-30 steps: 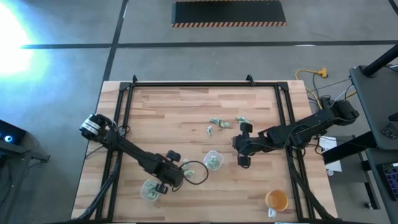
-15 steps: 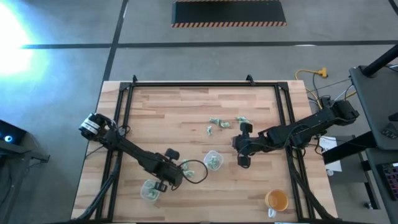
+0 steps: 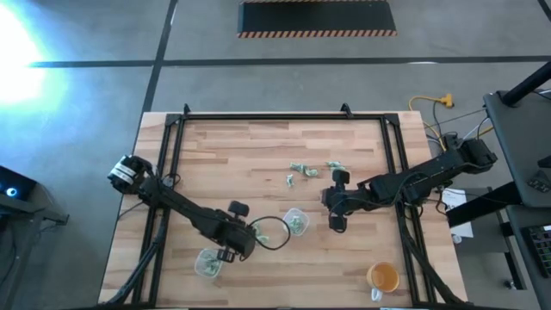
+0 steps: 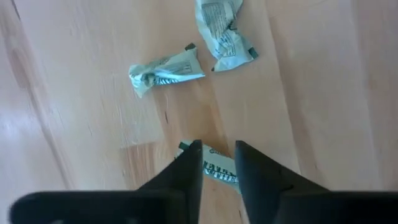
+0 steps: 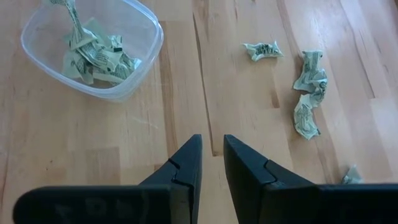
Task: Pick and place items into bin
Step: Put the light green packet into the bottom transparent bin
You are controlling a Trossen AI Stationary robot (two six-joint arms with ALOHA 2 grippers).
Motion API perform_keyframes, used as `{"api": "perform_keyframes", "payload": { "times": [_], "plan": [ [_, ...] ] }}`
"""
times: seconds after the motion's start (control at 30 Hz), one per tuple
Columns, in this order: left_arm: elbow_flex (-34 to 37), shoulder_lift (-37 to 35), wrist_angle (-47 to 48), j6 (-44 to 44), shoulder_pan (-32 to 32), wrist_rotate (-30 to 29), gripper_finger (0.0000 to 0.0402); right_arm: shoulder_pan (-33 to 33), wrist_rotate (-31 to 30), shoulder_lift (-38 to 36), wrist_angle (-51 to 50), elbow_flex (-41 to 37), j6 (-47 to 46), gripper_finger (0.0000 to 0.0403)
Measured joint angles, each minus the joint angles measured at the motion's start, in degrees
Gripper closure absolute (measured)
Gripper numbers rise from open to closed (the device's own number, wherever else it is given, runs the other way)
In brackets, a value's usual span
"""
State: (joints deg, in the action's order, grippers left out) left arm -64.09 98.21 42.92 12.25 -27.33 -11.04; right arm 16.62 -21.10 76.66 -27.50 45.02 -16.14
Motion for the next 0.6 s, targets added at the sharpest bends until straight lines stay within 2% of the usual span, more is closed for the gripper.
{"api": "perform_keyframes", "payload": {
  "times": [0.33, 0.6],
  "plan": [
    [0.7, 0.0, 0.2, 4.1, 2.2, 2.2, 0.0217, 0.0, 0.0, 0.0, 1.0, -0.3, 0.0, 0.0346],
    [1.4, 0.0, 0.1, 5.2, 4.6, 4.7, 0.0203, 0.0, 0.0, 0.0, 1.1, -0.3, 0.0, 0.0346]
  ]
}}
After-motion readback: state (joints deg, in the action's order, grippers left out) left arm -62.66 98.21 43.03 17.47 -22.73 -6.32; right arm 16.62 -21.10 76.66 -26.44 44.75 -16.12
